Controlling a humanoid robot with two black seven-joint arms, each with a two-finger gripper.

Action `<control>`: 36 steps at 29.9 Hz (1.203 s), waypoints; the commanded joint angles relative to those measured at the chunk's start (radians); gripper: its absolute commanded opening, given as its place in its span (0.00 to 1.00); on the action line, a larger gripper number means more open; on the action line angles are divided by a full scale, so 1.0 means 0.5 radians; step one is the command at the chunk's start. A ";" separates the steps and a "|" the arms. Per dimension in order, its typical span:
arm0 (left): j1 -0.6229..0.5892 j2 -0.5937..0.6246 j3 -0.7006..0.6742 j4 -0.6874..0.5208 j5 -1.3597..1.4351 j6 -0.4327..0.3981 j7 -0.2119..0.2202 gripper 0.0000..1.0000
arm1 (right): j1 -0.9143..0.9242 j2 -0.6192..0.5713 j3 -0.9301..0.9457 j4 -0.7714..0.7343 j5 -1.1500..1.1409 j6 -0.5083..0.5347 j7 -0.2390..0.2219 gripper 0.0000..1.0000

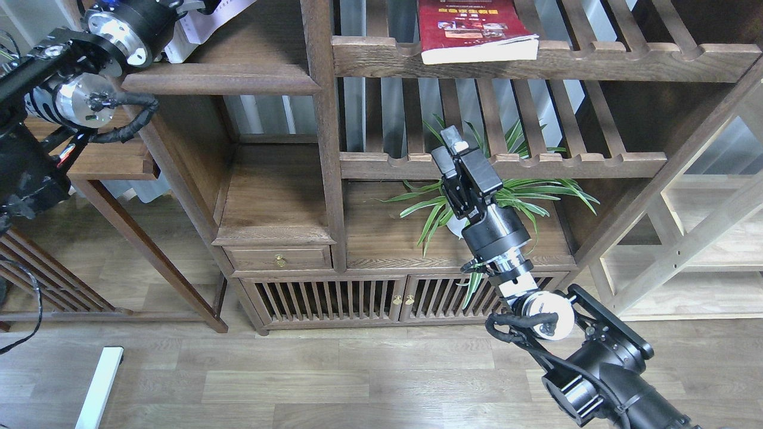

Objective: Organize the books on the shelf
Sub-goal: 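Adjust the book on the top shelf with the left gripper, then withdraw the left gripper from the top shelf and lower it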

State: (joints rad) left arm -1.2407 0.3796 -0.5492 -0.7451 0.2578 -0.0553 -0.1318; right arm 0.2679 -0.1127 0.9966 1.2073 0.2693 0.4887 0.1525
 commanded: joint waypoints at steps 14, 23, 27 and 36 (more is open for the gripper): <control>0.101 0.023 0.000 0.027 0.012 0.034 -0.193 0.27 | -0.033 -0.002 -0.002 0.000 -0.041 0.000 -0.001 0.72; 0.116 0.020 0.000 0.048 0.012 0.040 -0.249 0.42 | -0.036 0.001 -0.005 0.000 -0.045 0.000 -0.001 0.72; 0.113 0.023 0.000 0.048 0.009 0.098 -0.252 0.52 | -0.033 0.001 -0.005 0.000 -0.048 0.000 -0.001 0.72; 0.104 0.054 -0.037 0.014 0.003 0.111 -0.332 0.56 | -0.033 -0.005 -0.005 0.000 -0.057 0.000 -0.004 0.72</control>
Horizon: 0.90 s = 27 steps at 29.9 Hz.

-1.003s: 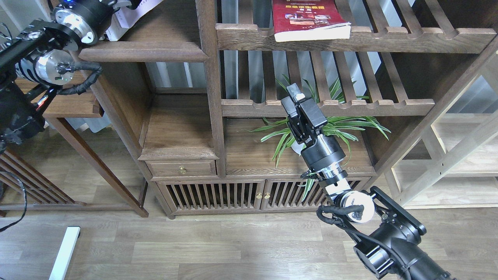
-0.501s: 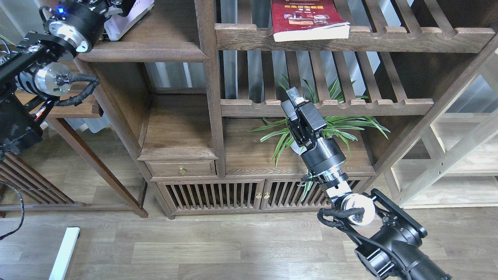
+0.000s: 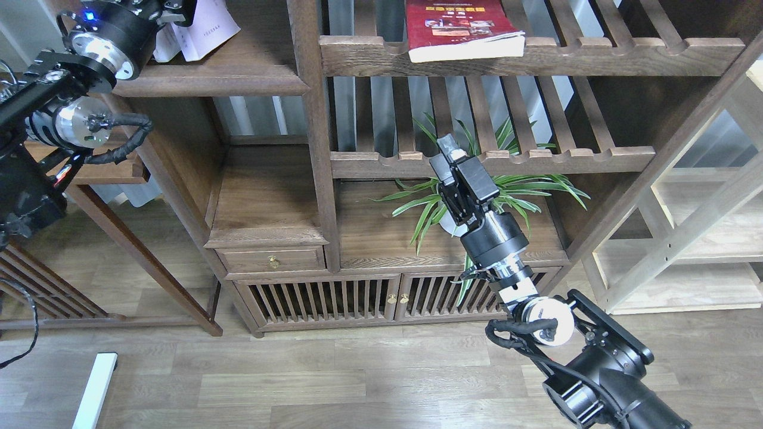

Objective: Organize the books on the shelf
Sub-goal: 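Withdraw the left gripper from the top shelf and lower it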

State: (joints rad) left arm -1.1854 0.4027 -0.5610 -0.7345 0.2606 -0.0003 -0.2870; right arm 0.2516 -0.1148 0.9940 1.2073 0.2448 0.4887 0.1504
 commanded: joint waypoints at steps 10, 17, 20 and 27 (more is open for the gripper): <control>-0.089 0.066 -0.151 -0.007 -0.003 -0.012 -0.009 0.60 | 0.003 0.024 -0.012 0.000 -0.057 0.000 0.000 0.72; -0.224 0.087 -0.240 -0.007 -0.021 -0.018 0.034 0.61 | 0.009 0.042 -0.046 0.000 -0.069 0.000 0.000 0.72; -0.240 0.090 -0.258 -0.013 -0.027 -0.027 0.040 0.61 | 0.025 0.052 -0.071 0.000 -0.069 0.000 0.000 0.72; -0.240 0.084 -0.314 -0.086 -0.027 -0.030 0.040 0.62 | 0.031 0.079 -0.071 0.000 -0.103 0.000 0.000 0.72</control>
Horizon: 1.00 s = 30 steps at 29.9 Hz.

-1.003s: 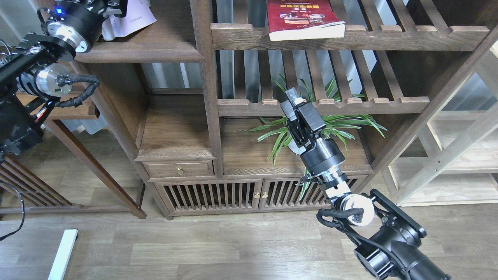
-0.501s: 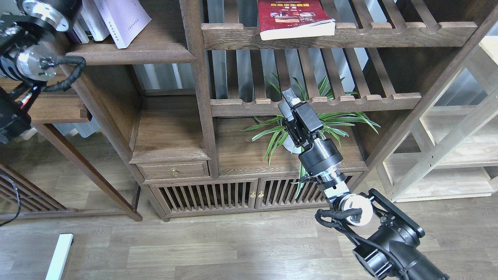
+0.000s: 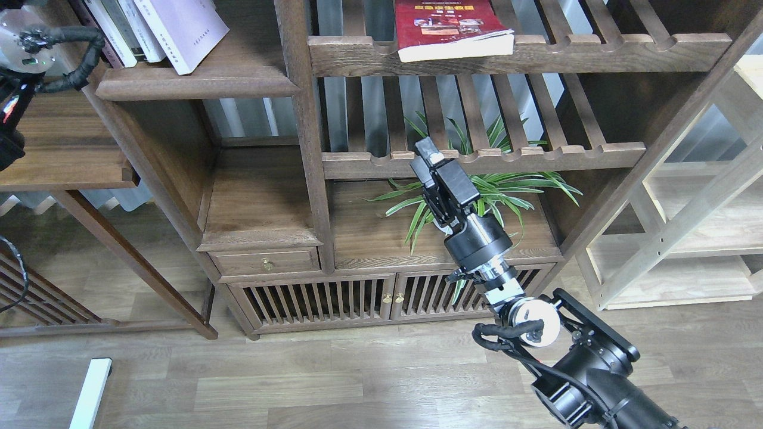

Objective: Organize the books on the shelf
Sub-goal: 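Withdraw the left gripper from the top shelf and lower it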

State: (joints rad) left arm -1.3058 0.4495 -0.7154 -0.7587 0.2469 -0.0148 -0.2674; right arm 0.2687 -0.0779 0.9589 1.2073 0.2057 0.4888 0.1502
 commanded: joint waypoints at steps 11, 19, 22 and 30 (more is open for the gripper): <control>-0.009 -0.074 -0.014 -0.099 -0.015 -0.081 0.004 0.68 | -0.019 -0.022 0.009 -0.006 -0.037 0.000 0.000 0.72; -0.024 -0.135 -0.014 -0.142 -0.080 -0.213 0.056 0.71 | -0.019 -0.025 0.009 -0.012 -0.040 0.000 0.000 0.72; -0.027 -0.123 -0.020 -0.185 -0.083 -0.253 0.056 0.74 | -0.022 -0.028 0.015 -0.012 -0.043 0.000 0.000 0.72; -0.021 -0.052 -0.134 -0.277 -0.123 -0.467 0.047 0.83 | -0.034 -0.086 0.018 -0.015 -0.043 0.000 0.000 0.74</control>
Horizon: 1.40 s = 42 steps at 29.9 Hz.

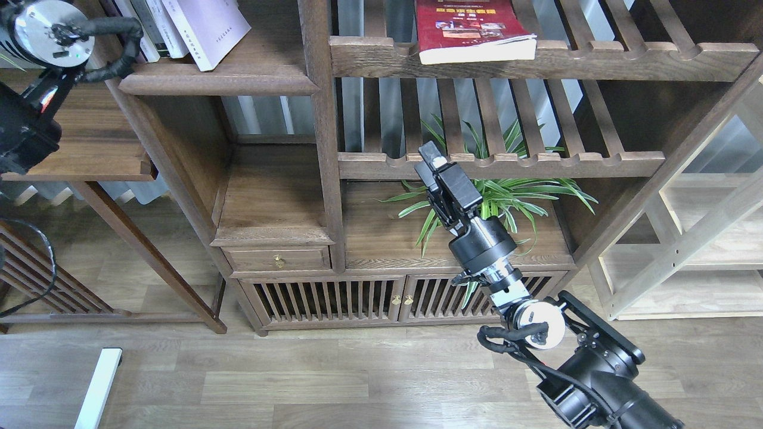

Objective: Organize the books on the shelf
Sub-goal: 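Withdraw the left gripper from the top shelf and lower it, then raise the right gripper up to the red book on the top shelf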

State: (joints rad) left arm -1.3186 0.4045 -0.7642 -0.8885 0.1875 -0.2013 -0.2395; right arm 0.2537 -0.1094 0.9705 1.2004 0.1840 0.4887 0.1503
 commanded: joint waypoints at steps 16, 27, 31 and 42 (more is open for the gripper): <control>0.357 0.378 -0.122 -0.824 -0.491 -0.229 -0.024 0.98 | -0.013 -0.161 -0.014 0.005 0.012 0.000 -0.003 0.74; 1.020 0.547 -0.279 -0.975 -1.010 -0.575 0.166 0.98 | -0.050 -0.143 0.010 0.201 0.215 0.000 0.003 0.74; 1.213 0.550 -0.276 -1.011 -1.218 -0.575 0.359 0.97 | -0.050 -0.128 0.044 0.222 0.316 0.000 0.003 0.73; 1.640 0.535 -0.257 -1.217 -1.571 -0.575 0.356 0.95 | 0.066 -0.192 0.274 0.210 0.485 -0.038 0.003 0.75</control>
State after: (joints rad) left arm -0.5556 0.6777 -0.8932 -1.4833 -0.5833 -0.4887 -0.0544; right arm 0.2609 -0.1894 1.0713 1.3097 0.4197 0.4887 0.1520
